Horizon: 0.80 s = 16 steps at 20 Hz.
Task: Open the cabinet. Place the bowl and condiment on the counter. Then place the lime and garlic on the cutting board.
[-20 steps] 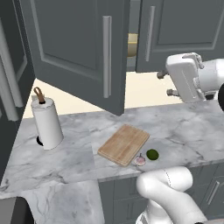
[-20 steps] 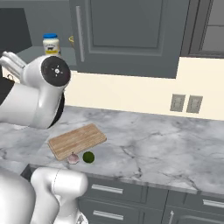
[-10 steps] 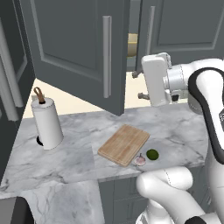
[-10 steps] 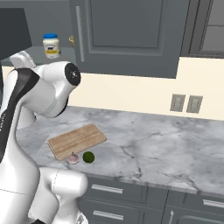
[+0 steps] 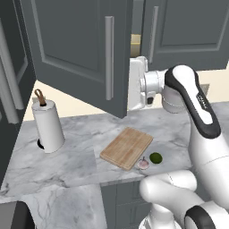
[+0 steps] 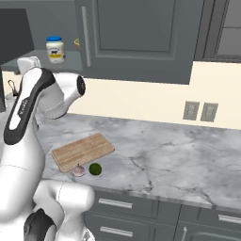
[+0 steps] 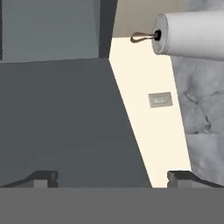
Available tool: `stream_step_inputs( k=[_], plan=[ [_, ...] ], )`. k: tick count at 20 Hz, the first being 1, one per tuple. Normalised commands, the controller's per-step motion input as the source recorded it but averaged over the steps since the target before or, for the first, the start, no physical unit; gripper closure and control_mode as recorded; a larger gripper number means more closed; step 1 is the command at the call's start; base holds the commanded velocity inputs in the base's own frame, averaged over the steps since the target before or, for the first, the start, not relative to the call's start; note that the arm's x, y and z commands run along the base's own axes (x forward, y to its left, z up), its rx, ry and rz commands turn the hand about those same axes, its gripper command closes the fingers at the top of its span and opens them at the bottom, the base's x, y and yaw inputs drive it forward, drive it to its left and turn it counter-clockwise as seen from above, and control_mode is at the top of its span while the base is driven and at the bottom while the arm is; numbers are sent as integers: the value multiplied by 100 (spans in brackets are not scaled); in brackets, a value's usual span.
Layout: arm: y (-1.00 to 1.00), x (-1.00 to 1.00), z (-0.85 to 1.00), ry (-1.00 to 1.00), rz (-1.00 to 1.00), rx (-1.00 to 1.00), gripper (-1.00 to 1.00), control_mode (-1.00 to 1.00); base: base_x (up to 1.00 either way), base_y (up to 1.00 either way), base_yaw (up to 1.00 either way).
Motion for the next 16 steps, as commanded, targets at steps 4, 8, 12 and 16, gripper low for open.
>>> stream_step_inputs(
  k=[4,8,12,16],
  plan=[
    [50,10,4,21,14,14,-100,-100,0,0,0],
    [31,-15,40,12,13,8,-100,-100,0,0,0],
    [34,-19,28,5,8,0,-100,-100,0,0,0],
    [50,-14,16,9,8,0,-100,-100,0,0,0]
  ],
)
